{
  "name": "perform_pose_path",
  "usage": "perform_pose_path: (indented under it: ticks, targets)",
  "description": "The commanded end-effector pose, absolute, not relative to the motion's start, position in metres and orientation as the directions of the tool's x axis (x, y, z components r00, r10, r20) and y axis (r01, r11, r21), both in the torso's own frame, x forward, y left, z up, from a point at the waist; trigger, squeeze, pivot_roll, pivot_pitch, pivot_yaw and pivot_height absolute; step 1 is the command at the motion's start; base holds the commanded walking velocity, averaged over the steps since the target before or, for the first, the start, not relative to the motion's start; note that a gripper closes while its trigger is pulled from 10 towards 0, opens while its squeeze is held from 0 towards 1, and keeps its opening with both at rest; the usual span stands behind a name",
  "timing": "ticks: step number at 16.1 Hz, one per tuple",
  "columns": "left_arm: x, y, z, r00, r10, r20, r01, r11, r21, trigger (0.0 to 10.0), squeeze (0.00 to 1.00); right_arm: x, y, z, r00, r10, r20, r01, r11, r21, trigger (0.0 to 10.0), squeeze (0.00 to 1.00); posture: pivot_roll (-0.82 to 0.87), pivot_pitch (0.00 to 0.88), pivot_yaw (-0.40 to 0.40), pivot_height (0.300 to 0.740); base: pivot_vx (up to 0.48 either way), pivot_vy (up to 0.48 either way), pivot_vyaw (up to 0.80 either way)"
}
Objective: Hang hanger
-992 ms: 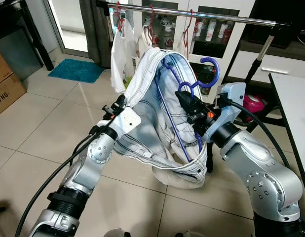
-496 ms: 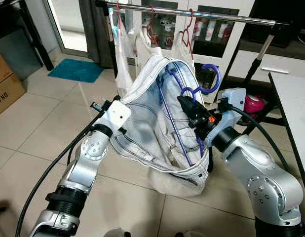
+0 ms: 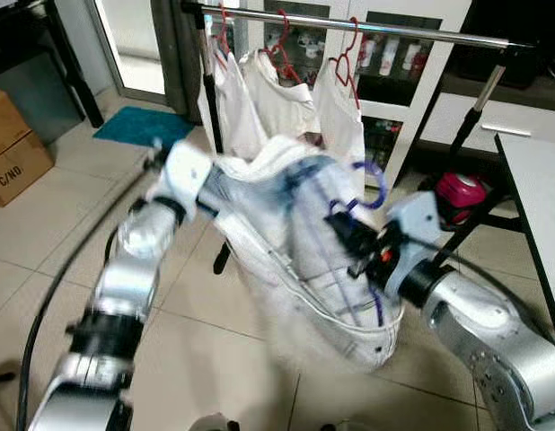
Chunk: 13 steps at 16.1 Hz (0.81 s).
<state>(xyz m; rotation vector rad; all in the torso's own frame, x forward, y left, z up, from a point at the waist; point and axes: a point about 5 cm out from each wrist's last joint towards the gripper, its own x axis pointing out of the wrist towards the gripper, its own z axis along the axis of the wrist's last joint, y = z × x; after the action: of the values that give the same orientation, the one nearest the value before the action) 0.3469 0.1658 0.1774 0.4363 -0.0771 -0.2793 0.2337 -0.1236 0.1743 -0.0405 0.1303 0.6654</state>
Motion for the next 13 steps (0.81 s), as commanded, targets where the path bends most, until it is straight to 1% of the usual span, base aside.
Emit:
perform_pose_path:
  ticks: [1,2,4,5,6,7,8,9,10,11,12,13]
  targets:
    - [0.354,0.171,0.198,0.953,-0.3,0.042,0.266,0.894,0.36,0.0,0.0,0.225,-0.122,0.175,0.735,0.662,-0.148,-0.671,0.741,-0.022,0.0,0.0,-0.07,0.0,0.018,0.74,0.0,0.0,0.0]
    - [0.359,0.171,0.209,0.943,-0.327,0.051,0.302,0.912,0.276,0.0,0.0,0.22,-0.122,0.172,0.705,0.689,-0.171,-0.702,0.712,-0.024,0.0,0.0,-0.07,0.0,0.02,0.74,0.0,0.0,0.0]
    - [0.373,0.178,0.229,0.941,-0.326,0.086,0.319,0.944,0.086,0.0,0.0,0.206,-0.122,0.166,0.622,0.752,-0.217,-0.772,0.635,-0.011,0.0,0.0,-0.08,0.0,0.023,0.74,0.0,0.0,0.0]
    - [0.375,0.179,0.232,0.943,-0.321,0.093,0.318,0.947,0.045,0.0,0.0,0.203,-0.122,0.165,0.607,0.762,-0.223,-0.783,0.622,-0.006,0.0,0.0,-0.08,0.0,0.023,0.74,0.0,0.0,0.0]
    - [0.382,0.183,0.244,0.943,-0.303,0.134,0.313,0.948,-0.062,0.0,0.0,0.196,-0.123,0.162,0.564,0.787,-0.251,-0.811,0.584,0.01,0.0,0.0,-0.08,0.0,0.025,0.74,0.0,0.0,0.0]
    - [0.385,0.185,0.251,0.942,-0.299,0.154,0.314,0.946,-0.085,0.0,0.0,0.193,-0.123,0.159,0.546,0.792,-0.273,-0.821,0.571,0.013,0.0,0.0,-0.08,0.0,0.029,0.74,0.0,0.0,0.0]
    - [0.386,0.187,0.254,0.942,-0.297,0.157,0.312,0.947,-0.073,0.0,0.0,0.192,-0.124,0.158,0.542,0.79,-0.287,-0.823,0.568,0.008,0.0,0.0,-0.08,0.0,0.029,0.74,0.0,0.0,0.0]
    - [0.388,0.191,0.258,0.944,-0.288,0.162,0.296,0.955,-0.029,0.0,0.0,0.191,-0.128,0.153,0.545,0.772,-0.327,-0.815,0.579,0.007,0.0,0.0,-0.08,0.0,0.031,0.74,0.0,0.0,0.0]
    - [0.386,0.183,0.257,0.922,-0.371,0.111,0.352,0.922,0.158,0.0,0.0,0.203,-0.139,0.147,0.638,0.67,-0.379,-0.739,0.671,-0.06,0.0,0.0,-0.08,0.0,0.031,0.74,0.0,0.0,0.0]
    - [0.382,0.172,0.246,0.895,-0.444,0.033,0.421,0.868,0.262,0.0,0.0,0.214,-0.142,0.152,0.707,0.623,-0.334,-0.677,0.733,-0.065,0.0,0.0,-0.07,0.0,0.031,0.74,0.0,0.0,0.0]
    - [0.38,0.162,0.235,0.886,-0.464,-0.006,0.451,0.857,0.25,0.0,0.0,0.22,-0.137,0.163,0.719,0.637,-0.279,-0.677,0.732,-0.071,0.0,0.0,-0.07,0.0,0.03,0.74,0.0,0.0,0.0]
    - [0.38,0.16,0.234,0.885,-0.465,-0.008,0.452,0.856,0.25,0.0,0.0,0.221,-0.137,0.163,0.717,0.639,-0.278,-0.68,0.729,-0.077,0.0,0.0,-0.07,0.0,0.03,0.74,0.0,0.0,0.0]
